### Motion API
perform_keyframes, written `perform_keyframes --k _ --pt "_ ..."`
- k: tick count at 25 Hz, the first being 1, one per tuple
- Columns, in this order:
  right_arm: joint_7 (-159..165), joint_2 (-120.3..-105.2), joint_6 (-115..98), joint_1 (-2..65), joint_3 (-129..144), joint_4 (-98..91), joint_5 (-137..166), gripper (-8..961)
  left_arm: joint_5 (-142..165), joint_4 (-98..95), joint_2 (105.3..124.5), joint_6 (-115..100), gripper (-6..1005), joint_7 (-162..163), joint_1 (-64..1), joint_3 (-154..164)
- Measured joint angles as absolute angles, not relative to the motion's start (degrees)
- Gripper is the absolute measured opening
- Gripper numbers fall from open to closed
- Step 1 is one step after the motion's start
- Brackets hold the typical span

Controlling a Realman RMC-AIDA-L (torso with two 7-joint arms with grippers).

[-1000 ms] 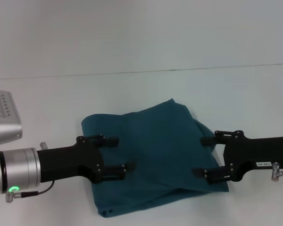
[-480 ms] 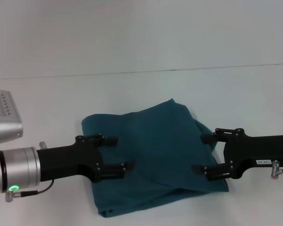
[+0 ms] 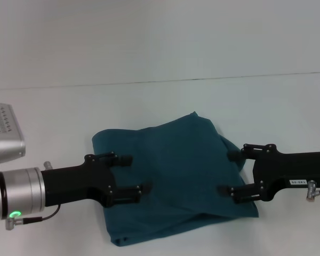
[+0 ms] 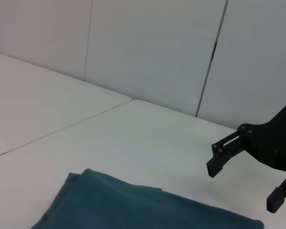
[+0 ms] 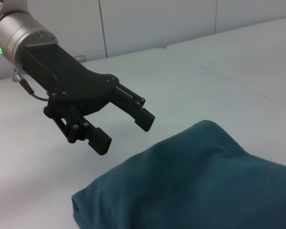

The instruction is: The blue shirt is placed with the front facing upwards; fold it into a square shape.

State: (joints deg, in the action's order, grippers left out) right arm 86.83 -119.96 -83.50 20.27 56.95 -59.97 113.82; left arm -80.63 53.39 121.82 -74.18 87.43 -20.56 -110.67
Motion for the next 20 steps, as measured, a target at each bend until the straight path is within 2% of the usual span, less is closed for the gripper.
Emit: perform_keyframes --k 20 --pt "87.36 -119.96 -82.79 20.22 56.95 -59.92 113.81 939 -80.68 53.17 121.82 -74.47 839 87.45 -20.41 -110.65"
